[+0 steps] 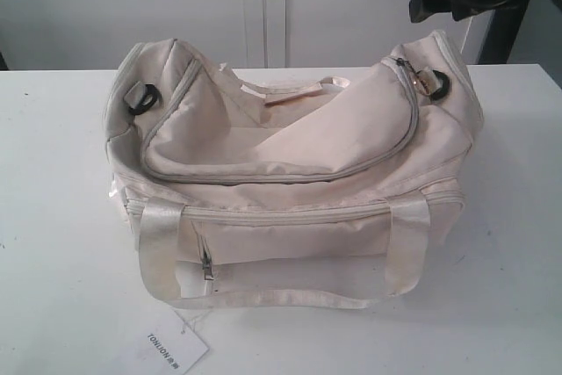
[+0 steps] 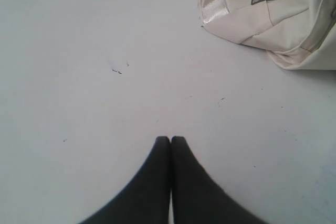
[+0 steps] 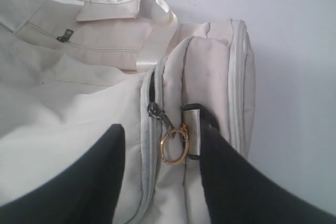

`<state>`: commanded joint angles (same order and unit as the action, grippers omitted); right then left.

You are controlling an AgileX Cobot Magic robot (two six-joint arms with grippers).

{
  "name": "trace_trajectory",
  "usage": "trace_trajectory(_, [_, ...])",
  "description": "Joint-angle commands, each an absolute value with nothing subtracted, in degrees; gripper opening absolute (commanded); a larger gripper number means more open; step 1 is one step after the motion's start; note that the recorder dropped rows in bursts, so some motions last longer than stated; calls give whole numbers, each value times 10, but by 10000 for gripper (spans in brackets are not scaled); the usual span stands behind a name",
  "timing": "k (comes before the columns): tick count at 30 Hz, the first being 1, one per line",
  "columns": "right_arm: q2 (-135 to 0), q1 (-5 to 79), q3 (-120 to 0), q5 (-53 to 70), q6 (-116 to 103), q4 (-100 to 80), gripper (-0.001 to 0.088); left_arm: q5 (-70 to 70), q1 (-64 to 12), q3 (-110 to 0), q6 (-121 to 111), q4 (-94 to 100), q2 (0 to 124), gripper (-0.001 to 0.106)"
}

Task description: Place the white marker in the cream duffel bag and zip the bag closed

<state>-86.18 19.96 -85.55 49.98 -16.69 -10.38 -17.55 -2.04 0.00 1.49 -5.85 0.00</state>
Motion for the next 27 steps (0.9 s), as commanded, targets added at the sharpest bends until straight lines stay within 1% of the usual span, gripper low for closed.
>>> trace_trajectory(9, [-862, 200, -856, 499, -166, -104, 433, -176, -20, 0, 15, -59, 0, 0])
trace_trajectory(11, [-862, 200, -856, 505, -126, -123, 433, -176, -20, 0, 15, -59, 0, 0])
trace_trajectory(17, [-845, 200, -856, 501, -129, -212, 426, -176, -20, 0, 15, -59, 0, 0])
trace_trajectory(19, [-833, 199, -856, 501, -129, -218, 367, -176, -20, 0, 15, -59, 0, 0])
trace_trajectory(20, [-826, 196, -856, 501, -129, -221, 311, -176, -20, 0, 15, -59, 0, 0])
trace_trajectory(22, [-811, 188, -856, 498, -129, -221, 194, -176, -20, 0, 15, -59, 0, 0])
trace_trajectory(23, [-795, 176, -856, 492, -129, -221, 67, -176, -20, 0, 15, -59, 0, 0])
trace_trajectory(24, [-787, 168, -856, 490, -129, -221, 24, -176, -20, 0, 15, -59, 0, 0])
trace_trajectory(25, [-773, 146, -856, 487, -129, -219, 0, -176, -20, 0, 15, -59, 0, 0])
trace_trajectory(27, [-753, 115, -856, 488, -129, -219, 0, -176, -20, 0, 15, -59, 0, 0])
